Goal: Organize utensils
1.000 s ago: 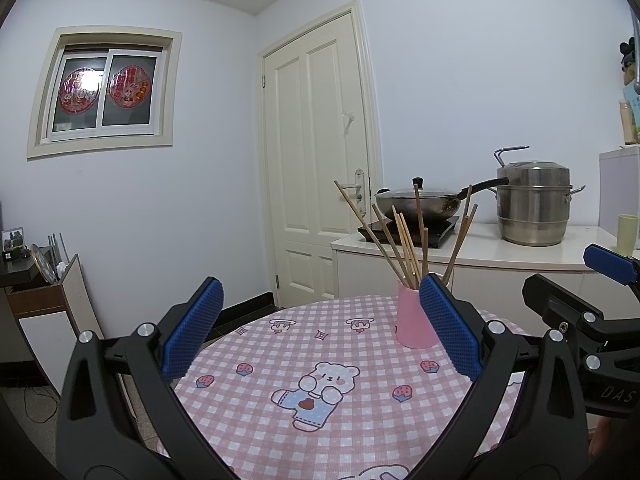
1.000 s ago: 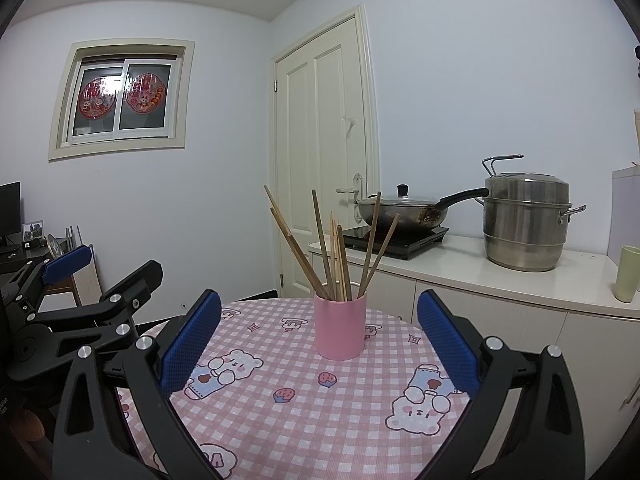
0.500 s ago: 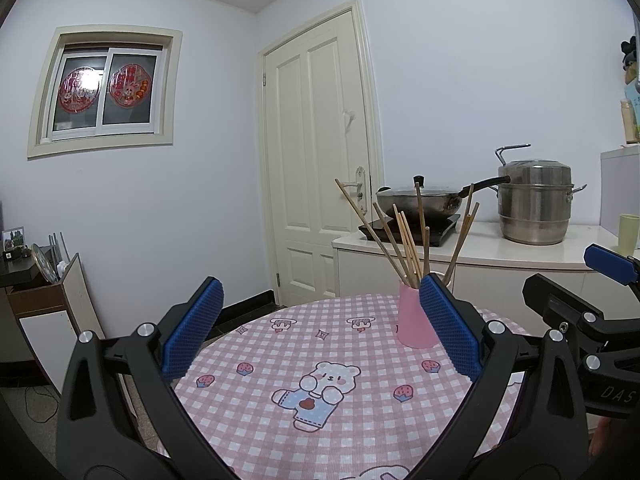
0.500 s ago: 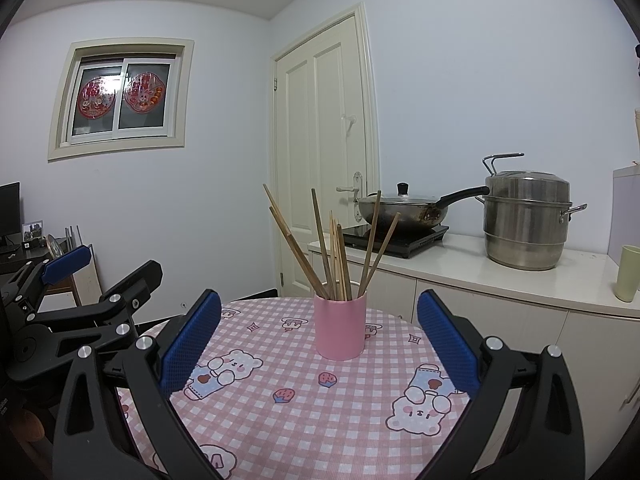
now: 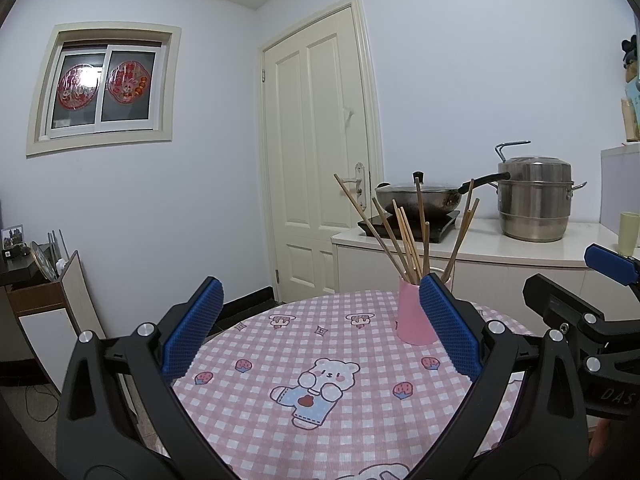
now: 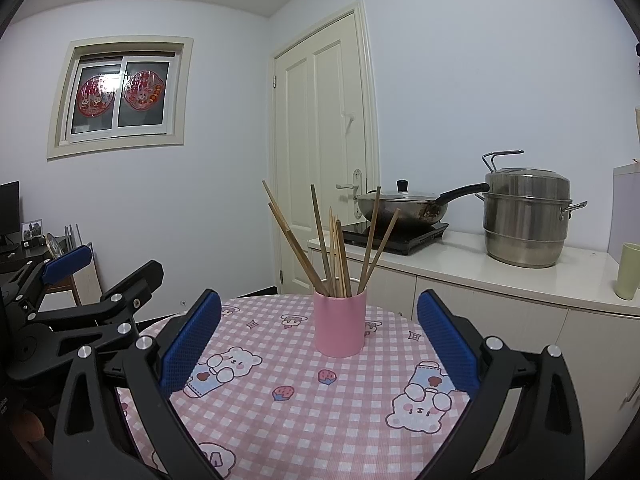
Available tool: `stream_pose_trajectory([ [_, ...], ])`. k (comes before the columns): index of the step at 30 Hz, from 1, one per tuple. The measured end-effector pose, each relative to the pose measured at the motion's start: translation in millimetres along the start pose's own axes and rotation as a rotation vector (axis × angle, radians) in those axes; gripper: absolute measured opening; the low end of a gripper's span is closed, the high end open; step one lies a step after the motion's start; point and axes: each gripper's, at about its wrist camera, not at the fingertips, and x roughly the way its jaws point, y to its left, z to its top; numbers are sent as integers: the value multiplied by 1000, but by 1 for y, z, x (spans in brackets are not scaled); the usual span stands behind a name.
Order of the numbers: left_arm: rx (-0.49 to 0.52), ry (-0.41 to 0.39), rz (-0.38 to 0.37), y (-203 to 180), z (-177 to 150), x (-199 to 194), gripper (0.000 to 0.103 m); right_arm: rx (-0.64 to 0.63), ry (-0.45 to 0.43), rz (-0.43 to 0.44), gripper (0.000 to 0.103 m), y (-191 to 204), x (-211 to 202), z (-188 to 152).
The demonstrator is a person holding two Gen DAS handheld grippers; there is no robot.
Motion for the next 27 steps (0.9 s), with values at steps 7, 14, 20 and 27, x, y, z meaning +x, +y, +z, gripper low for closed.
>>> stream_pose_trajectory([
  [7, 3, 9, 1, -2, -1, 2, 97, 0, 6, -5, 95, 1, 0, 0],
  [14, 5, 5, 6, -4, -1, 1, 97, 6, 8, -3, 95, 0, 0, 0],
  [20, 4, 13, 3, -5, -1, 3, 97, 17, 19, 4, 95, -3, 2, -1],
  [27, -3, 34, -8, -6, -3, 9, 97, 24, 31, 6, 95, -6, 6, -3],
])
